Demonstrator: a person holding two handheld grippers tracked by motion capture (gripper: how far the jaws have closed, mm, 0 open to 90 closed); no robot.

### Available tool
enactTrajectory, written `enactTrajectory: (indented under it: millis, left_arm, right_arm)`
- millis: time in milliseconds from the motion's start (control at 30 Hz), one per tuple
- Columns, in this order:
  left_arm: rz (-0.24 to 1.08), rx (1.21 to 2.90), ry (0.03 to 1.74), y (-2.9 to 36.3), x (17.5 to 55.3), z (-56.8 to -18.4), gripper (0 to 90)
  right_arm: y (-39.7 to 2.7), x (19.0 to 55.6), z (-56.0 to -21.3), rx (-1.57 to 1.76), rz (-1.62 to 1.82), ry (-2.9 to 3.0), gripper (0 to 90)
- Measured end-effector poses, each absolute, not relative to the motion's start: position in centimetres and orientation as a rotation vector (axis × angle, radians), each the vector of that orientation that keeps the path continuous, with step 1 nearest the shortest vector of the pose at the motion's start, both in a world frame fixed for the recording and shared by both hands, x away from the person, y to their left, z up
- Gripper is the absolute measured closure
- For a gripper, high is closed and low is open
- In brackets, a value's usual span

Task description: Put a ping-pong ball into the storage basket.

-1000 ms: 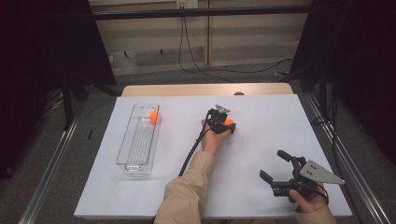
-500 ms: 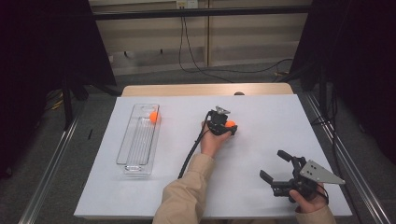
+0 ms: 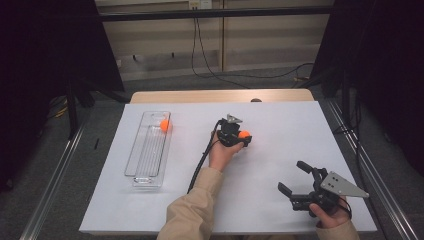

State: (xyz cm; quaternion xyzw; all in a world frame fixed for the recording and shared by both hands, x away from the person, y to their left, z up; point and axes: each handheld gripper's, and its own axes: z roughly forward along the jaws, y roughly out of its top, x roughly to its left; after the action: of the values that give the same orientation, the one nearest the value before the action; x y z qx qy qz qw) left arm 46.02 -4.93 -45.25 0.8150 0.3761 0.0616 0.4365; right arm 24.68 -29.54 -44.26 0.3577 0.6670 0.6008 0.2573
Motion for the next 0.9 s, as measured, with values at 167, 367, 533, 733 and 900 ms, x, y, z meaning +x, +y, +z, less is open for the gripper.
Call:
enactTrajectory:
  millis: [167, 367, 533, 733, 900]
  left_arm:
    - [0.139, 2.032, 0.935, -4.6, 45.6, -45.2, 50.9]
    - [0.131, 2.035, 0.925, -4.2, 45.1, -45.0, 50.9]
    - [0.126, 2.036, 0.928, -3.8, 44.9, -44.8, 50.9]
    - [0.121, 2.042, 0.923, -3.4, 44.6, -44.6, 50.9]
    - [0.109, 2.042, 0.927, -3.1, 44.4, -44.6, 50.9]
  right_arm:
    - [-29.5, 24.7, -44.3, 0.971, 1.631, 1.808, 2.6]
    - [-29.5, 24.6, -44.3, 0.971, 1.632, 1.809, 2.6]
    - [-29.5, 24.6, -44.3, 0.97, 1.632, 1.807, 2.6]
    - [-29.5, 24.6, -44.2, 0.969, 1.632, 1.807, 2.6]
    - [-29.5, 24.6, -44.2, 0.968, 1.632, 1.807, 2.6]
